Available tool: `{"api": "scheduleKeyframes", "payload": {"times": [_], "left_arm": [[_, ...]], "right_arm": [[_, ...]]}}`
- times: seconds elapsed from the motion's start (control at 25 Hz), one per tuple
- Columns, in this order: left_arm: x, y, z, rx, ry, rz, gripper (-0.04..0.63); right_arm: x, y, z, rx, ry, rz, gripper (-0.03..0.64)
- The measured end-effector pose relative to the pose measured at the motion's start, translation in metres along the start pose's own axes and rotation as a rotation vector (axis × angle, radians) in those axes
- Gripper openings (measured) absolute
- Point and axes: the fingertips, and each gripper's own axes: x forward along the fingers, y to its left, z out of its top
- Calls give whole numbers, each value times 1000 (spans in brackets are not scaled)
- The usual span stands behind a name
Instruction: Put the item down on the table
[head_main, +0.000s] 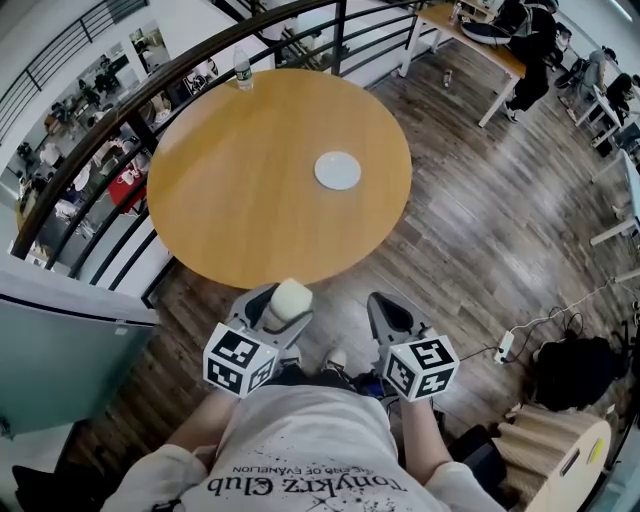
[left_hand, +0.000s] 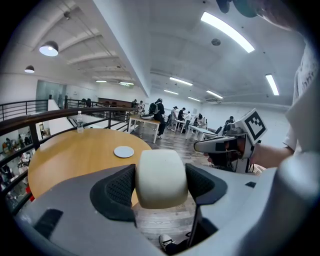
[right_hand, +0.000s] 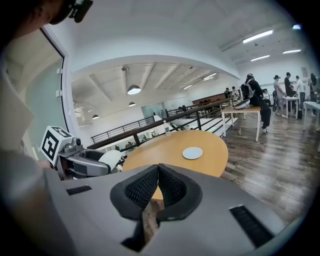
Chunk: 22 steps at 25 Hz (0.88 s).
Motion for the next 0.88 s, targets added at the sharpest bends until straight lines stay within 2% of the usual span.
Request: {"api": "scheduleKeyframes", "payload": {"times": [0.44,0.88], "left_arm": [[-6,15,-3,-4,-10,-12,322],[-32,58,-12,15,-9,-45,322]], "right_arm": [[7,4,-3,12,11,-37,25],[29,30,1,27,-5,-103,25]]}}
